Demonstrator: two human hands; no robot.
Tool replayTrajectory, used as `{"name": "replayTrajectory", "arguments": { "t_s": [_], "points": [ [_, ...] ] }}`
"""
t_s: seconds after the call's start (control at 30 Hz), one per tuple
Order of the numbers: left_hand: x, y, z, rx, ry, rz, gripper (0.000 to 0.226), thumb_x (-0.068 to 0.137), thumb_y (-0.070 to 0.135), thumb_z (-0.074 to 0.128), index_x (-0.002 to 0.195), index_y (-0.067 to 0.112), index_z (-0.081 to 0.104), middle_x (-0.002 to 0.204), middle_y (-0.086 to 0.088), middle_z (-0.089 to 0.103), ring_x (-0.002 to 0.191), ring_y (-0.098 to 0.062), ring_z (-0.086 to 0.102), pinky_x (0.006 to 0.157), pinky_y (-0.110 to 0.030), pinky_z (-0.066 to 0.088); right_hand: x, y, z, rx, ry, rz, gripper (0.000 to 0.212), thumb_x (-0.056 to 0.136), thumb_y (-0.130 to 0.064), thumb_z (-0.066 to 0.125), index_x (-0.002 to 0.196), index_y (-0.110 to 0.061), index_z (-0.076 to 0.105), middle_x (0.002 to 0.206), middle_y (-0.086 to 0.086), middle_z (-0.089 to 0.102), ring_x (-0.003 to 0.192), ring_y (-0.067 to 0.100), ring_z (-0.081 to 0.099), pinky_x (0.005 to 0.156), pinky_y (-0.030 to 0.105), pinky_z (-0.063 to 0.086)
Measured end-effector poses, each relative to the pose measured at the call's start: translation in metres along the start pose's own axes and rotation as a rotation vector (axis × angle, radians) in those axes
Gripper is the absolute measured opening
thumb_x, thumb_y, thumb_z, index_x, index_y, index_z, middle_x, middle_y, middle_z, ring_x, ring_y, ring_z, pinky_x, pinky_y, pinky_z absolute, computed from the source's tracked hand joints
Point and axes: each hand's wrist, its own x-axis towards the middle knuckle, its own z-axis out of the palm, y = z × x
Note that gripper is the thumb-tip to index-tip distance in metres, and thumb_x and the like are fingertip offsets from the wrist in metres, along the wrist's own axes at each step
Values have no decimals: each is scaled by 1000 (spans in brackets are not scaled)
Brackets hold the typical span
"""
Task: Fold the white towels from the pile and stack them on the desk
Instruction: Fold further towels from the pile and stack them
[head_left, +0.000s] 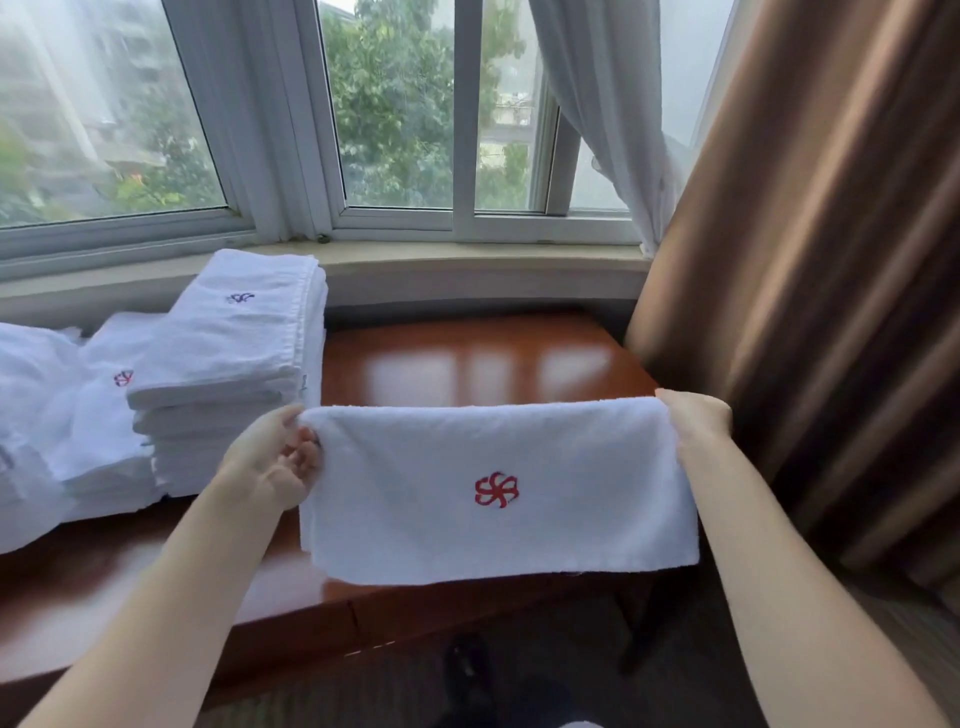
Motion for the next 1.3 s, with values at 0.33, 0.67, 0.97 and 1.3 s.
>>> {"name": "replayTrajectory", "arguments": {
  "t_s": [0.33, 0.67, 0.97, 1.3],
  "points": [
    [98, -65, -5, 1193, 86, 298, 75, 78, 19, 69, 145, 14, 34, 142, -17, 41, 120, -36, 49, 96, -42, 44, 35, 90, 64, -423, -194, 100, 55, 91, -15, 57, 142, -6, 38, 142, 15, 42, 128, 33, 39, 101, 32, 35],
    [115, -74, -29, 1260, 159, 234, 23, 77, 19, 74, 86, 7, 56, 81, -6, 58, 65, -21, 52, 54, -28, 41, 51, 113, 69, -639, -44, 52, 31, 85, -19, 60, 111, -2, 64, 127, 17, 45, 80, 29, 49, 70, 29, 43],
    [96, -70, -9, 772, 116, 120, 19, 83, 11, 70, 73, 13, 54, 59, -2, 50, 48, -13, 43, 37, -14, 29, 28, 99, 76, -619, 18, -152, 33, 82, 2, 44, 107, -11, 62, 126, 11, 37, 102, 35, 50, 86, 34, 45],
    [102, -67, -15, 914, 157, 340, 12, 87, 14, 57, 76, 11, 54, 80, -12, 53, 63, -24, 46, 61, -29, 36, 19, 92, 77, -376, 102, -351, 21, 90, -5, 49, 110, -10, 55, 100, 8, 60, 87, 25, 51, 73, 26, 33]
  ]
}}
